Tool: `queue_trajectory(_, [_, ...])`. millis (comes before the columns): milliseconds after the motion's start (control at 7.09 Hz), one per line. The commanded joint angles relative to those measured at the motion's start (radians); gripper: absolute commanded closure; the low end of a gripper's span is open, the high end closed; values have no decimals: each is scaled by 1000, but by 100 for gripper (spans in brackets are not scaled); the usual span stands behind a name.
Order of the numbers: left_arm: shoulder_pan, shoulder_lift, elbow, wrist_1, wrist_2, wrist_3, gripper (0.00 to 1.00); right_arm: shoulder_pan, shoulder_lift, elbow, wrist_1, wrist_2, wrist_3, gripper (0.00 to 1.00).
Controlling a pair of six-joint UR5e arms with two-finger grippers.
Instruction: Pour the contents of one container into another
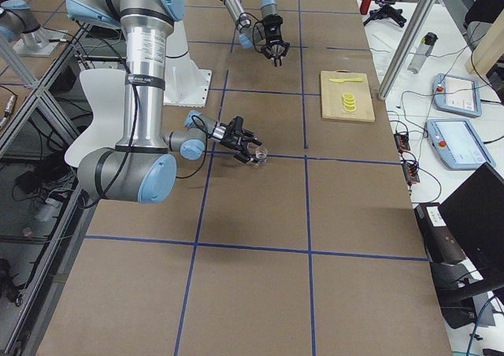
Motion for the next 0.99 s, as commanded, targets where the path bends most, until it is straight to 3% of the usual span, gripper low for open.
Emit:
queue_trajectory(0, [-1, 0, 0, 0, 0, 0, 100, 6, 2, -21, 0, -3, 0, 0])
queue_trajectory(423, [-1, 0, 0, 0, 0, -2, 100, 9, 2, -21, 0, -17, 0, 3])
queue_trajectory(705, [-1, 0, 0, 0, 0, -2, 100, 12, 1, -21, 0, -17, 0, 41])
queue_trajectory(846, [-1, 0, 0, 0, 0, -2, 100, 15, 1, -21, -1, -17, 0, 41])
